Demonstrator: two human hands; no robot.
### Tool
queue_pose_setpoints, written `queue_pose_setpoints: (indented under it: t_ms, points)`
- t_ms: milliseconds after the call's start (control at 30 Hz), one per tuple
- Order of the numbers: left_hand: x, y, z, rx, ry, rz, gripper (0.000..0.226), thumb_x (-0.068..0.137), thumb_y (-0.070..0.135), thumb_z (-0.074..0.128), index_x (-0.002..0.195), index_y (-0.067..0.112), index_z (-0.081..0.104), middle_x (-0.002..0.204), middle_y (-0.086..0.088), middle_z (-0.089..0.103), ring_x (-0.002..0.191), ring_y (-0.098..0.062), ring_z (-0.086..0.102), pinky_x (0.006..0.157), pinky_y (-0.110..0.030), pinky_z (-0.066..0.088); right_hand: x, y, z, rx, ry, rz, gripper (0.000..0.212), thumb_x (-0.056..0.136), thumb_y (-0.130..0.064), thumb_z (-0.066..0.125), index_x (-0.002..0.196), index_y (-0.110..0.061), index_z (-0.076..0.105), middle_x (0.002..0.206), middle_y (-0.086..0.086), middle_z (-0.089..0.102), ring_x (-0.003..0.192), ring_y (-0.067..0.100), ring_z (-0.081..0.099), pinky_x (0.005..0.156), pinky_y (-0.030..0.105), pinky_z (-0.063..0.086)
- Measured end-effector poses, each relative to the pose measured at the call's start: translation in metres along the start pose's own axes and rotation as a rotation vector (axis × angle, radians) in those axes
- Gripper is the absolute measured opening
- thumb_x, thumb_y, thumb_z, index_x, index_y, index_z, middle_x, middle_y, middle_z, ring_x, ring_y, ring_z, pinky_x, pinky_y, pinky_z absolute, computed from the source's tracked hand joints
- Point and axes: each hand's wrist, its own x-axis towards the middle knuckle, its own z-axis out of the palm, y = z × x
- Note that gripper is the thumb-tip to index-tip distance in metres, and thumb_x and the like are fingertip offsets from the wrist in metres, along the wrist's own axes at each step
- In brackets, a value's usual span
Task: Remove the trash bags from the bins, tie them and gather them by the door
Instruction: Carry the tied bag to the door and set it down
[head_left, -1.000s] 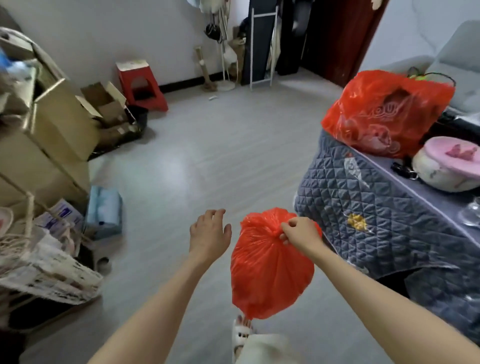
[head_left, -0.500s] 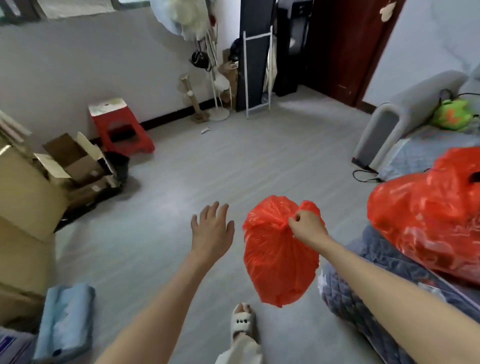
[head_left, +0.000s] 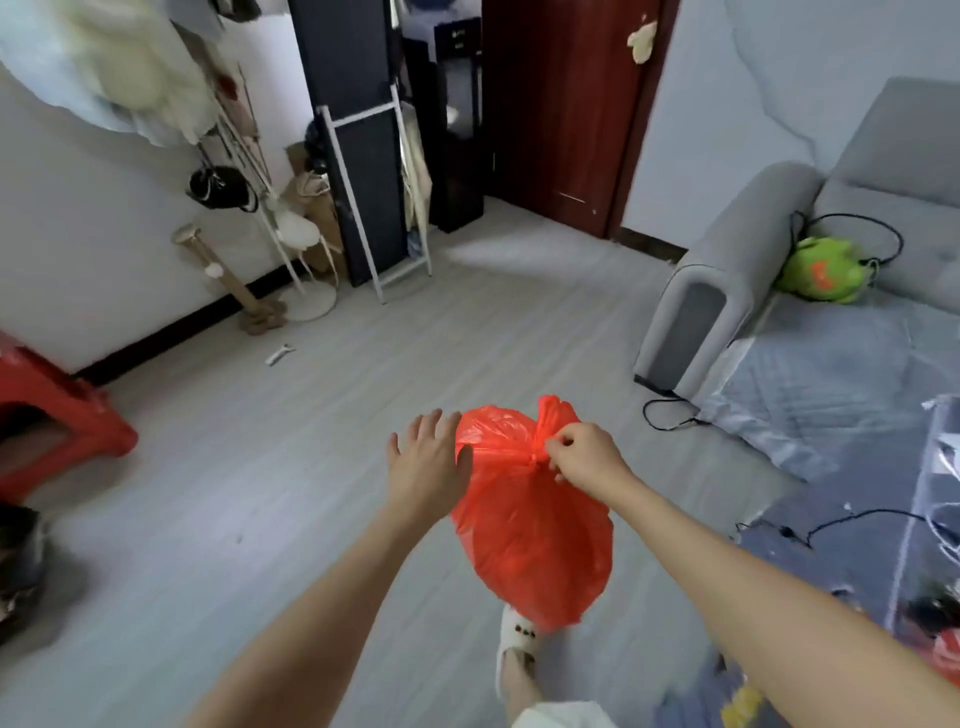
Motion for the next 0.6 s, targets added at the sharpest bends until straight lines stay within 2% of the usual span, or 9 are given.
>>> queue_pose_setpoints:
  t_ms: [100,267,367,433,500,600]
  points:
    - [0.122,0.024,-0.008,0.013,-0.001,0.018,0.049,0.095,0.035,0.036,0.141,0.021,0.029,0.150,-0.002,0.030,0.139,-0.021,0.027,0.113,-0.045,0.018,0.110,-0.013,-0.036,-0.012,-0.002,0.015,0.023,0.082,-0.017,0.049,0.062,-0.017,0.059,0.064,0.004,0.067,0.060,0.022,0.066,0.079,0.038,0.056]
    - [0.277,0.060,-0.036,-0.006,0.013,0.031,0.049,0.094,0.031,0.039,0.140,0.020,0.030,0.148,-0.003,0.034,0.134,-0.026,0.034,0.109,-0.040,0.026,0.254,-0.035,-0.102,-0.053,0.032,0.021,0.027,0.082,-0.020,0.049,0.057,-0.021,0.057,0.070,0.009,0.073,0.069,0.025,0.069,0.078,0.039,0.055]
    - [0.366,0.078,-0.043,0.009,0.010,0.052,0.049,0.094,0.031,0.040,0.140,0.020,0.030,0.147,-0.003,0.035,0.133,-0.027,0.035,0.108,-0.040,0.027,0.341,-0.047,-0.139,-0.006,0.093,0.060,0.026,0.082,-0.020,0.049,0.058,-0.020,0.058,0.064,0.004,0.070,0.057,0.018,0.066,0.075,0.035,0.056]
    - [0.443,0.091,-0.042,0.005,0.001,0.070,0.049,0.094,0.032,0.040,0.141,0.020,0.030,0.147,-0.004,0.035,0.133,-0.027,0.035,0.108,-0.041,0.027,0.411,-0.053,-0.162,0.048,0.127,0.084,0.022,0.084,-0.017,0.049,0.066,-0.015,0.062,0.061,0.000,0.065,0.051,0.014,0.061,0.073,0.032,0.052]
    - [0.517,0.105,-0.040,0.006,0.000,0.106,0.049,0.094,0.032,0.040,0.141,0.020,0.030,0.147,-0.004,0.035,0.133,-0.028,0.035,0.108,-0.042,0.027,0.479,-0.055,-0.183,0.094,0.164,0.098,0.021,0.085,-0.014,0.049,0.073,-0.008,0.066,0.060,0.001,0.063,0.049,0.014,0.059,0.070,0.030,0.050]
    - [0.628,0.126,-0.033,-0.008,-0.009,0.157,0.049,0.093,0.031,0.041,0.139,0.020,0.033,0.145,-0.004,0.037,0.132,-0.028,0.036,0.107,-0.041,0.028,0.581,-0.057,-0.211,0.086,0.198,0.126,0.023,0.084,-0.015,0.050,0.071,-0.008,0.067,0.057,-0.002,0.062,0.049,0.012,0.059,0.067,0.029,0.048]
